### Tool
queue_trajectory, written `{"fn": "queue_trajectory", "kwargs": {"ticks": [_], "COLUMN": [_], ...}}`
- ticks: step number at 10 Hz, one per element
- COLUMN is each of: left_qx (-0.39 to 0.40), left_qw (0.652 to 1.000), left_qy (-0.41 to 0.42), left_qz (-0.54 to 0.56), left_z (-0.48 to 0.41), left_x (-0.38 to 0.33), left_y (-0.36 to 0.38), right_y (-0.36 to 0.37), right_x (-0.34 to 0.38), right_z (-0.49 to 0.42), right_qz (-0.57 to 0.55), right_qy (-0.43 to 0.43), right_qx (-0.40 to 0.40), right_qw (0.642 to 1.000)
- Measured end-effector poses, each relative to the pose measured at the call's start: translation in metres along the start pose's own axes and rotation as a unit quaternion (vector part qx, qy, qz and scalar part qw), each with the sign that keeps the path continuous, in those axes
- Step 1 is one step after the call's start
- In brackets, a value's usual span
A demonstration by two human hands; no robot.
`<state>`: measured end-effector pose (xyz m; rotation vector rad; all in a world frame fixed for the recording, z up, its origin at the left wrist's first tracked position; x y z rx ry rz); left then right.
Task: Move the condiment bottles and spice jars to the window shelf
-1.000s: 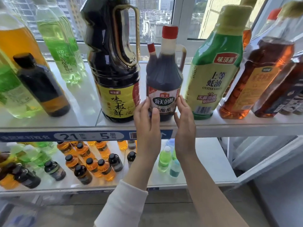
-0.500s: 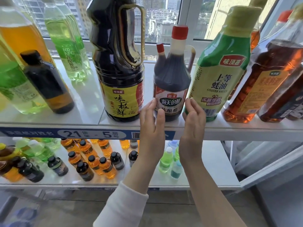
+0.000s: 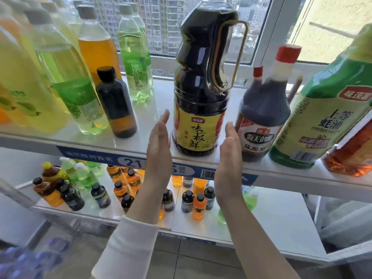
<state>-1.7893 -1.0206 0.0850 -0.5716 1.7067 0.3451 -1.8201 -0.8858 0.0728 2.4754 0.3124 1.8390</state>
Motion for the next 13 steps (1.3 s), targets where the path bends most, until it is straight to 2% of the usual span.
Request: {"fn": "queue_trajectory", "kwargs": {"ticks": [1, 7, 10, 11, 12, 13], "left_qx": [0.040, 0.062, 0.064, 0.008, -0.066, -0.038], "left_qw": [0.999, 0.998, 0.996, 0.998, 0.997, 0.997], "left_qy": [0.007, 0.009, 0.023, 0.048, 0.037, -0.067], "left_qz": [0.007, 0.022, 0.056, 0.036, 0.024, -0.013], "left_z": [-0.003, -0.011, -0.002, 0.027, 0.071, 0.134], "left_x": [-0.001, 0.002, 0.018, 0.022, 0.041, 0.069], "left_y": [0.010, 0.022, 0.032, 0.030, 0.027, 0.046], "right_y": [0.006, 0.003, 0.004, 0.002, -0.018, -0.050], "right_x": [-0.003, -0.005, -0.013, -0.010, -0.020, -0.042], "right_z": [-0.004, -0.006, -0.001, 0.022, 0.058, 0.114], "right_qz": [-0.011, -0.003, 0.031, 0.048, 0.036, 0.105], "right_qy": [0.005, 0.007, -0.025, -0.058, -0.074, -0.076], "right_qx": [0.007, -0.017, 0.000, 0.032, 0.057, 0.089], "right_qw": [1.000, 1.000, 0.999, 0.997, 0.995, 0.988]}}
Point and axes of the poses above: each hand's wrist, its own z-axis away from the middle knuckle, its own y-axis out of the palm, x = y × z, the point moved 6 cm from there along -z, towards the middle knuckle, and after that the axes turned 11 degrees about -z, right-handed, at the moved point
